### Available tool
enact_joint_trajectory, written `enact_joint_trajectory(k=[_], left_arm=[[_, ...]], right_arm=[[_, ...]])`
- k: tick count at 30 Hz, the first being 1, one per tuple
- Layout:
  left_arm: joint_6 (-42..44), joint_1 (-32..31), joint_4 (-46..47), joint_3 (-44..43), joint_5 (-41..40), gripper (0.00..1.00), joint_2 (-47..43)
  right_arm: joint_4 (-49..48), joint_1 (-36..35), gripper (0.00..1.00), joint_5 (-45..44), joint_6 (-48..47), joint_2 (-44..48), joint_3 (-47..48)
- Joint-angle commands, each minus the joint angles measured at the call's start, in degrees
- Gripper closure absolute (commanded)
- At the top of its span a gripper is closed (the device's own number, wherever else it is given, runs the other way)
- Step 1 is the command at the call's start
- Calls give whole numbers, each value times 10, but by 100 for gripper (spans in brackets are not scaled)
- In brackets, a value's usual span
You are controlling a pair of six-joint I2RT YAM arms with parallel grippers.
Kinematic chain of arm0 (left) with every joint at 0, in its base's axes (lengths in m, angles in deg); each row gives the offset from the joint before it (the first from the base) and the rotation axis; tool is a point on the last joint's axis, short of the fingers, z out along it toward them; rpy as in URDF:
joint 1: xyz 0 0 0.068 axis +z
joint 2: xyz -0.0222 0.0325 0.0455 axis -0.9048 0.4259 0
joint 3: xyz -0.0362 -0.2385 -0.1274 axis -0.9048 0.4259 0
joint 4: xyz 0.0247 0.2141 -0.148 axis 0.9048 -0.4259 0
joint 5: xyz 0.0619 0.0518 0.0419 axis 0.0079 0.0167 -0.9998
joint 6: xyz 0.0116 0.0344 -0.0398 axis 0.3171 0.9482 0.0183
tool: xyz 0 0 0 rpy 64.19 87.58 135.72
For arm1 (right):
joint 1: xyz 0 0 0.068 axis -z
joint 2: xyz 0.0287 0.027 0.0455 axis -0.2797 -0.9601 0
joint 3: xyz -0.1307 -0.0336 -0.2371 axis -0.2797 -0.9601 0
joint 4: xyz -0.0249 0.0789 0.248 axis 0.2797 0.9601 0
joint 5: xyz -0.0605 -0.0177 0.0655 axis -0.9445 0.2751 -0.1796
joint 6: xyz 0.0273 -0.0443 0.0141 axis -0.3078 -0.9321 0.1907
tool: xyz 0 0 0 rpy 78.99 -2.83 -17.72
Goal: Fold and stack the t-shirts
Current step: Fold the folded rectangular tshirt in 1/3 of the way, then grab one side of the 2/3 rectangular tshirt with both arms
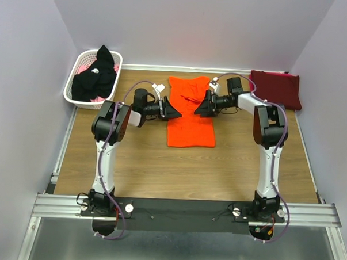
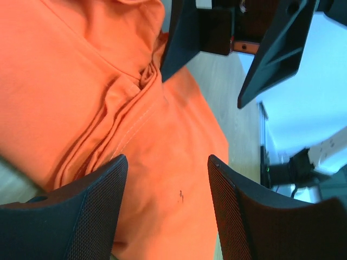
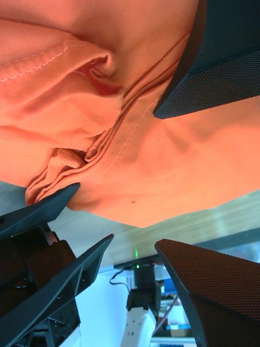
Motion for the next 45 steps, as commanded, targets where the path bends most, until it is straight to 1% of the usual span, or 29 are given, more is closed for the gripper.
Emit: enact_joint_trajectory(k=[1, 3, 5, 6, 7, 9, 10, 11, 13, 14, 15, 16, 17, 18, 19, 20, 21, 23, 24, 26, 27, 28, 30, 37, 41, 45], left_arm=[[-13, 13, 17, 41, -63, 31, 8], [1, 15, 17, 55, -55, 31, -12], [25, 18, 17, 68, -42, 32, -58], [33, 20, 17, 75, -33, 31, -80], [61, 20, 12, 88, -29, 31, -129], [119, 21, -20, 98, -25, 30, -184], [162, 21, -53, 101, -26, 30, -241], [262, 21, -129, 103, -27, 30, -266], [360, 20, -213, 102, -36, 31, -330], [479, 20, -302, 101, -38, 33, -345], [532, 19, -345, 99, -51, 35, -359], [590, 14, -419, 99, -59, 45, -379], [638, 12, -448, 100, -65, 51, -387], [679, 8, -479, 102, -81, 57, -394], [760, -2, -521, 108, -92, 61, -404], [793, -10, -541, 111, -104, 63, -408], [862, -19, -558, 114, -127, 65, -410], [918, -44, -592, 133, -152, 66, -425], [938, -77, -593, 145, -182, 66, -432], [984, -111, -565, 192, -214, 66, -459], [993, -130, -550, 207, -246, 66, -467], [999, -156, -536, 233, -259, 66, -472], [1001, -176, -506, 244, -280, 66, -467], [993, -205, -457, 248, -310, 64, -420], [990, -225, -453, 247, -329, 64, -401], [1003, -229, -461, 247, -332, 63, -402]], right_arm=[[1, 3, 0, -50, -35, -30, 13], [4, 3, 0, -40, -33, -18, 11], [5, 3, 0, -24, -21, 7, 6], [5, 2, 0, -20, -17, 41, 1], [6, 3, 0, -14, -14, 80, -2], [9, 2, 0, -16, -22, 127, -11], [16, 2, 0, -21, -33, 147, -24], [28, 2, 1, -41, -79, 171, -30], [86, 2, 1, -71, -143, 223, -41], [108, 1, 3, -102, -202, 234, -43], [132, 0, 5, -117, -233, 244, -45], [172, 0, 11, -151, -262, 258, -52], [190, -8, 15, -172, -320, 263, -60], [201, -12, 19, -194, -344, 270, -70], [215, -18, 27, -230, -390, 285, -81], [219, -31, 31, -249, -412, 294, -110], [220, -39, 33, -266, -431, 302, -126], [220, -59, 38, -312, -482, 327, -160], [219, -80, 39, -327, -496, 333, -194], [197, -102, 43, -368, -514, 346, -227], [184, -120, 43, -379, -525, 354, -247], [162, -128, 46, -386, -527, 356, -272], [146, -141, 47, -395, -528, 354, -293], [109, -163, 47, -431, -556, 344, -341], [92, -163, 47, -441, -563, 347, -359], [78, -163, 47, -449, -563, 348, -369]])
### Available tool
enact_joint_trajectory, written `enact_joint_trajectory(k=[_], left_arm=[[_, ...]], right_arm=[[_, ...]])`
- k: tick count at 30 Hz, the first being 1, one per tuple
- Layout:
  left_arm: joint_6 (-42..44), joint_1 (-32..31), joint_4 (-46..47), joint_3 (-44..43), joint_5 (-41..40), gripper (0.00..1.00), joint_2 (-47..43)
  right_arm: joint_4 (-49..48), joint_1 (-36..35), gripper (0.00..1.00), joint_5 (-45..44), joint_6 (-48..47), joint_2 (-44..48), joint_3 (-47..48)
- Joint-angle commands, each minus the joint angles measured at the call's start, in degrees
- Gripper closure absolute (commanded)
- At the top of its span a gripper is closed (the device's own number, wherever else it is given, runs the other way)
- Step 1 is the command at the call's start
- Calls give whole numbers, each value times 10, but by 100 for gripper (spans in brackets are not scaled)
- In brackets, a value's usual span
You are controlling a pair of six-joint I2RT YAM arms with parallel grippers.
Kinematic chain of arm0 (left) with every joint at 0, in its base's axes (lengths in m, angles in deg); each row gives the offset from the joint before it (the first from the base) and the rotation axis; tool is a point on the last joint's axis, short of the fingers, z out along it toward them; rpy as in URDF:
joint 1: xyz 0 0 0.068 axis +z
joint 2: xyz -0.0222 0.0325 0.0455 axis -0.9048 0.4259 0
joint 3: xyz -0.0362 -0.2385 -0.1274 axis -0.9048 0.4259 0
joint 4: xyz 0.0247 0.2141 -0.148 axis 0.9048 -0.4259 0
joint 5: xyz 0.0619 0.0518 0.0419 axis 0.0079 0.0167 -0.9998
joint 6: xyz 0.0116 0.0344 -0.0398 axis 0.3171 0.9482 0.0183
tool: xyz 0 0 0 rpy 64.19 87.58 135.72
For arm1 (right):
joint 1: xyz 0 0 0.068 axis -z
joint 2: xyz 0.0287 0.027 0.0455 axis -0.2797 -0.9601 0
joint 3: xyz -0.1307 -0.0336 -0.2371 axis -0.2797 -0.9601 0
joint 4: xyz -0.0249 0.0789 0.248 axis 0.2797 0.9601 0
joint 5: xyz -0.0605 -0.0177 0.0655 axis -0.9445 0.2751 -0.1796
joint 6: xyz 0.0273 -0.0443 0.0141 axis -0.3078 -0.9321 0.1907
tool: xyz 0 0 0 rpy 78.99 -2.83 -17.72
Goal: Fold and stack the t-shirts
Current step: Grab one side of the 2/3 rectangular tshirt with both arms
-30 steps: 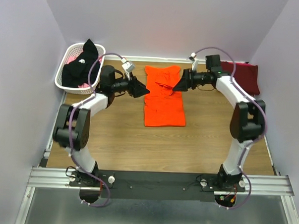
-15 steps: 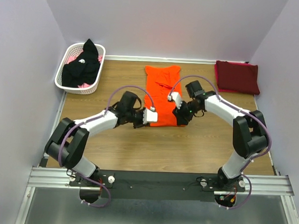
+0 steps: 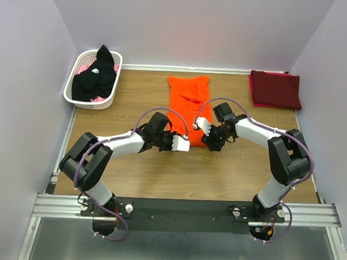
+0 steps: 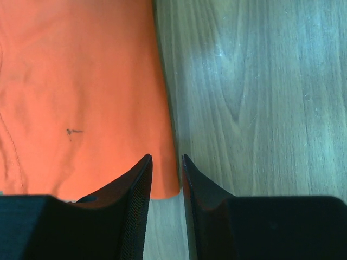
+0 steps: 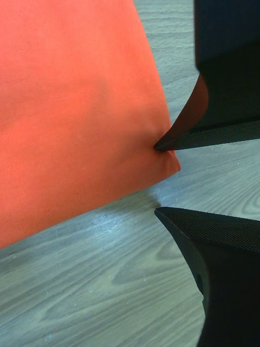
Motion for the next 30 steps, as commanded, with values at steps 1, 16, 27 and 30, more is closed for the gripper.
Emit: enact_joint_trajectory(k=[1, 16, 27, 30], left_arm=[[24, -9, 5, 1, -20, 62, 1], [29, -20, -27, -1, -62, 64, 37], [26, -20, -35, -9, -67, 67, 46], [25, -20, -36, -6, -66, 69, 45]], right_arm=[[-29, -5, 47, -29, -13, 13, -17], [-13, -5, 45, -21, -5, 67, -6], [-32, -6, 45, -17, -33, -3, -12], [-53, -6, 50, -26, -34, -11, -22]])
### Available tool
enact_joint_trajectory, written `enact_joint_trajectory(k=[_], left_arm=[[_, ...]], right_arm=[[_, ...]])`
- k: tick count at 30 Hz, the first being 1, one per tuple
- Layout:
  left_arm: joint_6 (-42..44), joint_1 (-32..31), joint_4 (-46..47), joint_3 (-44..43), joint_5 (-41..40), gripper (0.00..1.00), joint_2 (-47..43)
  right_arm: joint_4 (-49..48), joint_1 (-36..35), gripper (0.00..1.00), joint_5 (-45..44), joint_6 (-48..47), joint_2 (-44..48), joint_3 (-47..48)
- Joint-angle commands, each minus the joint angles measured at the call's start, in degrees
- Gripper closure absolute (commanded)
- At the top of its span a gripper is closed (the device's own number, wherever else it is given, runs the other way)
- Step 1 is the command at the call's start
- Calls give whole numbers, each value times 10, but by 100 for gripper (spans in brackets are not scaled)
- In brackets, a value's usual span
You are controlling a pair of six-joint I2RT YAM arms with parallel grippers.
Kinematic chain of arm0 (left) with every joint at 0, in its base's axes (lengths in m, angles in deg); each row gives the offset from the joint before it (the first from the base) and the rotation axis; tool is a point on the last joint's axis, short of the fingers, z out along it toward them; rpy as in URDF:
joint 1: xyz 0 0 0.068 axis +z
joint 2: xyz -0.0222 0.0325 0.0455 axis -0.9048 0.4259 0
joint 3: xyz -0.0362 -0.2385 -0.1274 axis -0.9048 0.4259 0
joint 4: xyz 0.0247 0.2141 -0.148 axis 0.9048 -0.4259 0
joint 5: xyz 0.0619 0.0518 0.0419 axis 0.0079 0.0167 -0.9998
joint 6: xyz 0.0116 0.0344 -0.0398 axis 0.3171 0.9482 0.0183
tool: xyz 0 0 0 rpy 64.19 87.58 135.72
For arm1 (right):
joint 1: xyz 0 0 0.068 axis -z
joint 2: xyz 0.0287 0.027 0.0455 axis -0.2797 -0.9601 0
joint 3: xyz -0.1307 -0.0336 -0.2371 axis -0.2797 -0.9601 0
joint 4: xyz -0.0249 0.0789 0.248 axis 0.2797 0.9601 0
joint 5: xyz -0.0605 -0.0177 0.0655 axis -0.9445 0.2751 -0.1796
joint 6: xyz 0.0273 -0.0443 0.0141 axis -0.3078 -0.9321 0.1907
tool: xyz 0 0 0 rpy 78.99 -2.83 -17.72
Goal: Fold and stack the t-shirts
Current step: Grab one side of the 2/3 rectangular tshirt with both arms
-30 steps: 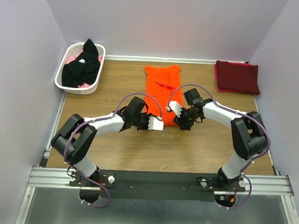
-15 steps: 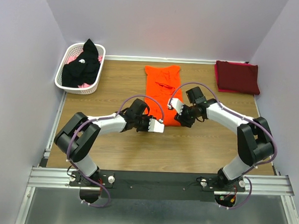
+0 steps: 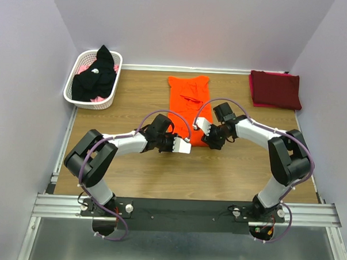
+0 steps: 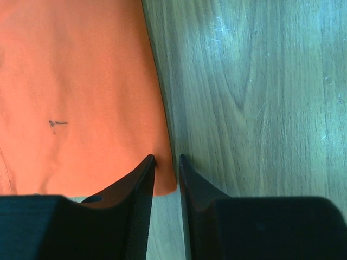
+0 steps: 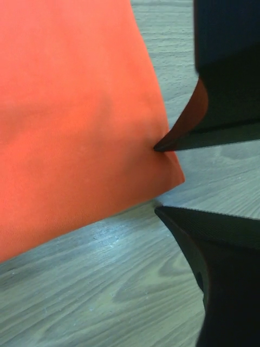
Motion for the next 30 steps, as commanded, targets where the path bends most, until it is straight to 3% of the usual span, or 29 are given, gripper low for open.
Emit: enact_joint_trajectory(k=[1, 4, 5, 6, 17, 24, 30], left_arm=[[2, -3, -26, 1, -16, 70, 13], [0, -3, -33, -3, -16, 81, 14], [-3, -3, -41, -9, -14, 92, 11], [-6, -1, -47, -13, -9, 98, 7], [6, 43, -189, -147, 38, 100, -45], [24, 29, -303, -148, 89, 100, -91], [24, -12, -400, -124, 146, 100, -180]], right_arm=[[-29, -5, 55, -10, -12, -16, -13], [-32, -6, 75, -17, -12, -20, -15], [-30, -6, 93, -17, -8, -16, -12], [-30, -5, 100, -19, 5, -11, -4], [53, -4, 99, -14, 58, 40, 111], [159, -6, 100, 24, 58, 89, 127], [294, -28, 100, 135, 79, 191, 105]])
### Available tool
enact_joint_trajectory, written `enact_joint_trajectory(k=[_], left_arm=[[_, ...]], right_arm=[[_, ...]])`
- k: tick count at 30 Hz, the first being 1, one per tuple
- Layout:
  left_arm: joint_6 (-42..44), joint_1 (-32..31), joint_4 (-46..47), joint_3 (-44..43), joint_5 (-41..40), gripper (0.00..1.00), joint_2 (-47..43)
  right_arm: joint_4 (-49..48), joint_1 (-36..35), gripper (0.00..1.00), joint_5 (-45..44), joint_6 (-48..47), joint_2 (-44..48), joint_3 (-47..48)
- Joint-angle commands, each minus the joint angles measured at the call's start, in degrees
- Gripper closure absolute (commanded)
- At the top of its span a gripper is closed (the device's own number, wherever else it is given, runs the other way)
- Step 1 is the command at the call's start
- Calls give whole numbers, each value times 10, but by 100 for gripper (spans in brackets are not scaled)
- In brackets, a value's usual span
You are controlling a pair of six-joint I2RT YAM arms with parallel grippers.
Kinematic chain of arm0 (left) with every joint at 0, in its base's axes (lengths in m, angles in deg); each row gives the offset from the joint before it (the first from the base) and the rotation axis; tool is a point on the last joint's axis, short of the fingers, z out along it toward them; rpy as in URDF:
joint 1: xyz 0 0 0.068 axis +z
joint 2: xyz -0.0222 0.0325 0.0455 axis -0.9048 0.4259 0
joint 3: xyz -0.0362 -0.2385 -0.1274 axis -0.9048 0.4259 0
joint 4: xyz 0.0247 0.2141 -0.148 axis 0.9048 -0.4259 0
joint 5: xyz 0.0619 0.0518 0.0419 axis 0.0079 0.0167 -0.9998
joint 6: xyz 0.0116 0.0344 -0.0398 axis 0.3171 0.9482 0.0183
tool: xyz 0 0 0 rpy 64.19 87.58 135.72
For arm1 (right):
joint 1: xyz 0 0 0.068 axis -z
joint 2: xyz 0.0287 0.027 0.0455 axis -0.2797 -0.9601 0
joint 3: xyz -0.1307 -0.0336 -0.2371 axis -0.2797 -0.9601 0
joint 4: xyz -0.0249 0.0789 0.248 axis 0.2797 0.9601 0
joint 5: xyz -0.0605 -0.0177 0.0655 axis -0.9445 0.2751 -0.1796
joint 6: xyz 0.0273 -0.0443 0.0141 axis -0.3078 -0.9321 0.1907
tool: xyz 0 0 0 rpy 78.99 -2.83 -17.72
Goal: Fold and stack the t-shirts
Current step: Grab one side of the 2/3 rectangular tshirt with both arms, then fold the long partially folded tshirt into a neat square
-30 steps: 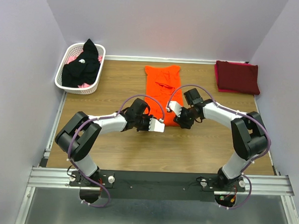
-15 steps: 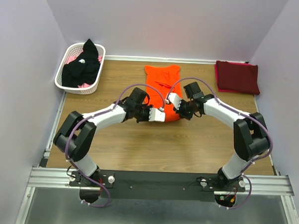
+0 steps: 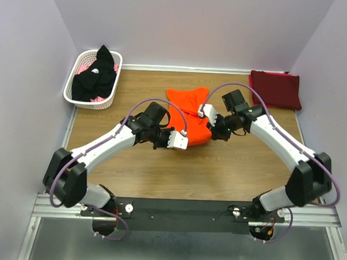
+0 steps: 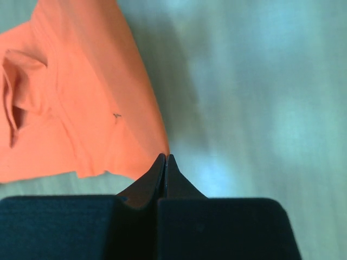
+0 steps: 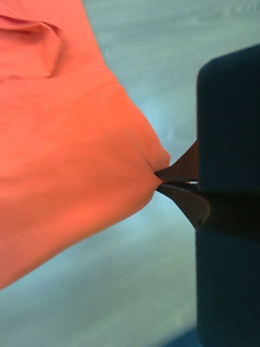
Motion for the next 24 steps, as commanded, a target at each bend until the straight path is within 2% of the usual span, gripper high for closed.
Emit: enact_joint_trajectory(k=[1, 5, 7, 10, 15, 18, 21, 24], left_arm=[[8, -30, -112, 5, 87, 100, -65], [-9, -37, -181, -23, 140, 100, -106], [-32, -36, -183, -42, 138, 100, -106], [-20, -17, -190, -89, 115, 100, -74], [18, 40, -181, -160, 99, 100, 56], [-8, 69, -147, -200, 106, 100, 131], [-43, 74, -113, -234, 112, 100, 200], [-83, 75, -72, -247, 110, 100, 252]], right_arm=[[144, -32, 99, 91, 14, 90, -28], [180, -47, 99, 90, 19, 139, -23], [195, -47, 99, 75, 28, 116, 33], [202, -40, 99, 53, 4, 65, 80], [197, -3, 99, 50, -65, -22, 109], [160, 13, 100, 50, -79, -64, 77], [101, 37, 99, 54, -82, -100, 51], [81, 59, 100, 59, -79, -134, 47]])
